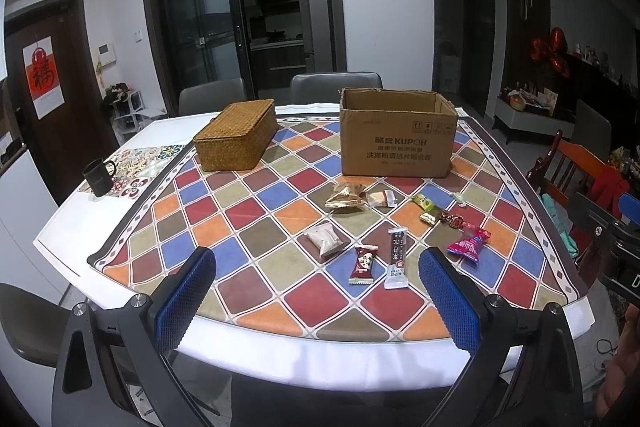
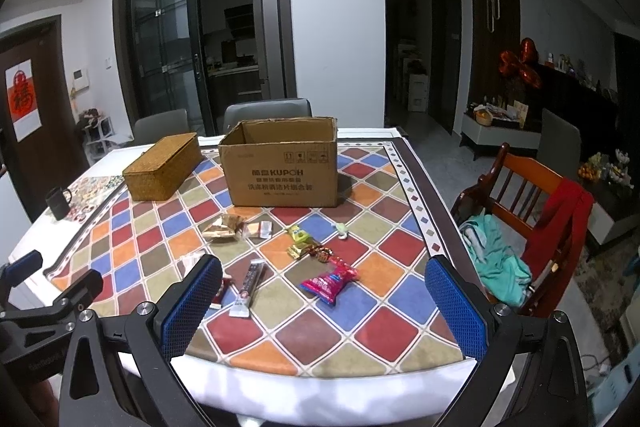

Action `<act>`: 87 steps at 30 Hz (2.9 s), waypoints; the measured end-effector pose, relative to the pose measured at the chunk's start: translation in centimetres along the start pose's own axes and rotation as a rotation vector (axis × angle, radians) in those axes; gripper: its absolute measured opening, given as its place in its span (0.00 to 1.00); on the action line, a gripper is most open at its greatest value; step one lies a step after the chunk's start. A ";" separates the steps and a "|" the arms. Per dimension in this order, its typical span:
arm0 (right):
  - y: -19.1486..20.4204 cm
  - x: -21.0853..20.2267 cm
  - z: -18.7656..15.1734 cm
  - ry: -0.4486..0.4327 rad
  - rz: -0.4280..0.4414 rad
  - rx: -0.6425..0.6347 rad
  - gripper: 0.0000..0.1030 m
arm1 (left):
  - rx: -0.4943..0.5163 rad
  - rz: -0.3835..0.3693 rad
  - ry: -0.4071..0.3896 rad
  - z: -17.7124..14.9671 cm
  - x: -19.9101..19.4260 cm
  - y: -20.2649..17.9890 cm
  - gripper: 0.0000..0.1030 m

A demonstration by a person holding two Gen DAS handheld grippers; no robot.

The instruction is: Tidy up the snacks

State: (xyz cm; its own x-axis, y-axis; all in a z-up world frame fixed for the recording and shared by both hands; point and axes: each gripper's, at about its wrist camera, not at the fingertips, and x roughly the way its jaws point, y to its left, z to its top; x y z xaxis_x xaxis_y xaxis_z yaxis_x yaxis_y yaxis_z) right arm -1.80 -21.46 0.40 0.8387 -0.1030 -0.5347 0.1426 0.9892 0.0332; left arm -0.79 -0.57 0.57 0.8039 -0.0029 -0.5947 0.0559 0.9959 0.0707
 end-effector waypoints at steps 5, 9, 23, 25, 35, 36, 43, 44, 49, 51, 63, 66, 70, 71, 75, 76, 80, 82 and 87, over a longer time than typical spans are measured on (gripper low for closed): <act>0.0 -0.1 0.0 0.001 0.001 0.003 1.00 | 0.000 -0.003 0.002 0.0 -0.2 0.0 1.00; 0.0 0.0 0.1 -0.001 0.000 0.001 1.00 | 0.000 -0.001 -0.002 -0.1 -0.1 -0.1 1.00; -0.1 -0.1 0.0 -0.001 0.000 0.002 1.00 | 0.000 -0.002 0.003 -0.2 0.0 -0.2 1.00; -0.2 -0.2 0.1 0.000 0.000 0.003 1.00 | 0.001 0.000 0.003 -0.2 0.0 -0.2 1.00; -0.1 -0.1 0.1 -0.002 0.000 0.002 1.00 | 0.000 -0.001 0.003 -0.2 0.0 -0.2 1.00; -0.1 -0.1 0.1 -0.002 0.000 0.002 1.00 | 0.000 0.000 0.004 -0.2 0.0 -0.2 1.00; -0.1 0.0 0.1 -0.001 0.001 0.003 1.00 | 0.001 -0.001 0.007 -0.3 0.2 -0.3 1.00; -0.3 0.0 0.2 0.001 0.001 0.005 1.00 | 0.002 -0.001 0.008 -0.3 0.2 -0.3 1.00; -0.4 -0.1 0.1 0.002 0.000 0.005 1.00 | 0.003 -0.001 0.007 -0.3 0.2 -0.3 1.00; -0.4 -0.1 0.1 0.002 0.001 0.004 1.00 | 0.002 -0.001 0.009 -0.3 0.2 -0.3 1.00; -0.4 0.2 0.0 0.009 0.003 0.004 1.00 | 0.020 -0.012 0.024 -0.7 2.2 -1.0 1.00; -0.8 1.0 -0.3 0.013 -0.003 0.002 1.00 | 0.023 -0.017 0.036 -0.6 3.0 -1.3 1.00; -1.0 2.0 -0.5 0.027 -0.006 0.000 1.00 | 0.031 -0.017 0.046 -0.4 3.7 -1.6 1.00; -0.9 2.4 -0.5 0.031 -0.007 -0.001 1.00 | 0.035 -0.014 0.049 -0.4 3.8 -1.7 1.00; -0.9 3.6 -0.4 0.045 -0.010 -0.004 1.00 | 0.047 -0.011 0.063 -0.3 4.8 -2.0 1.00; -0.8 3.9 -0.4 0.050 -0.009 -0.004 1.00 | 0.050 -0.010 0.067 -0.3 5.2 -2.1 1.00; -0.7 5.2 -0.3 0.073 -0.002 -0.003 1.00 | 0.062 -0.013 0.091 -0.4 6.4 -2.4 1.00; -0.5 5.8 -0.4 0.082 0.000 -0.006 0.99 | 0.064 -0.014 0.104 -0.4 7.2 -2.5 1.00; -0.3 7.6 -0.5 0.103 -0.001 -0.009 0.99 | 0.067 -0.013 0.119 -0.3 9.1 -2.7 1.00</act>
State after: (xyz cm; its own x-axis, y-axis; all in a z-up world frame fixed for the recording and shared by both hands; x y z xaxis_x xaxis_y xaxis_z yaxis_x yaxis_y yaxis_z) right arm 4.25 -22.49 -4.04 0.7801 -0.0930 -0.6187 0.1381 0.9901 0.0254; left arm 6.16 -3.25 -5.24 0.7273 -0.0014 -0.6863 0.1088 0.9876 0.1133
